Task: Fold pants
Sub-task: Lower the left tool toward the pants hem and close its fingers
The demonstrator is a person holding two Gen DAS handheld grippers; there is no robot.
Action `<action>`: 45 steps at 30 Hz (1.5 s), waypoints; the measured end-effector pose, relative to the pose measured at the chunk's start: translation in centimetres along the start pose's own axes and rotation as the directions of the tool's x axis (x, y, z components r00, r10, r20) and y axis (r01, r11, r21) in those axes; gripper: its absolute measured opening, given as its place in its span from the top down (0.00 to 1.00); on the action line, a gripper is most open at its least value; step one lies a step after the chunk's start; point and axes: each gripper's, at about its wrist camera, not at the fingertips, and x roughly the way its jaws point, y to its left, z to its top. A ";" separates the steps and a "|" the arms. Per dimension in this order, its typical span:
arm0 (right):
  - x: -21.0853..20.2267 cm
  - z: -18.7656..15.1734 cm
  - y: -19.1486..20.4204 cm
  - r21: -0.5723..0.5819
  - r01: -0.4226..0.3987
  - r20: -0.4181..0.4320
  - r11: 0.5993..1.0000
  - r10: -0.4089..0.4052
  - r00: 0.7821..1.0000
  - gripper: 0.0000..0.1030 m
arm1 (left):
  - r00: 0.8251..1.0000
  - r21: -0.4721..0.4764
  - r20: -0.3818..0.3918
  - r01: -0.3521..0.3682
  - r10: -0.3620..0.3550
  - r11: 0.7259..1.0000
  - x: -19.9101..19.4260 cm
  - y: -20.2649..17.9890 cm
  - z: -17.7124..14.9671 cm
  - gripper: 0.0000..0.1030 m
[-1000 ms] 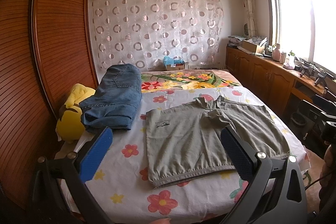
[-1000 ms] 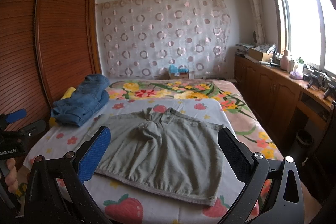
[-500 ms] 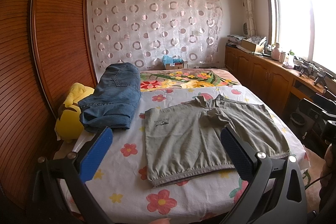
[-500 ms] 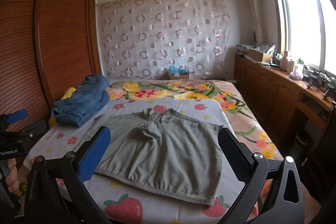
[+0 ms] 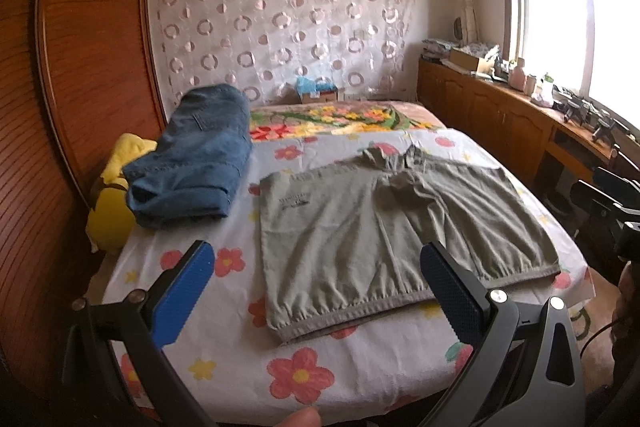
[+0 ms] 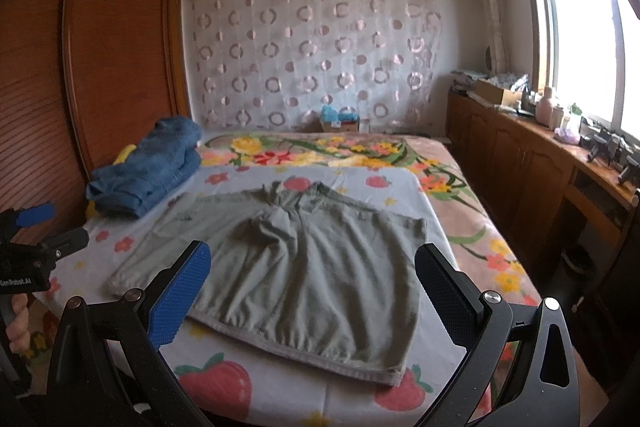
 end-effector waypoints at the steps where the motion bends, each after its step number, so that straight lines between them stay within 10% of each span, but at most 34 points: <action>1: 0.3 -0.3 -0.2 -0.003 -0.001 -0.010 1.000 0.001 1.000 0.00 | 1.000 0.002 -0.007 0.003 -0.003 1.000 0.4 0.1 -0.2 0.00; 25: 8.1 -6.2 -1.9 -0.079 0.031 -0.263 0.996 -0.050 0.964 0.00 | 0.979 -0.056 -0.191 0.055 -0.064 0.997 6.4 5.6 -4.7 0.06; 45: 9.3 -7.5 -3.0 -0.030 0.045 -0.316 0.999 -0.052 0.947 0.00 | 0.959 -0.035 -0.250 0.131 -0.136 0.991 7.4 5.6 -7.5 0.70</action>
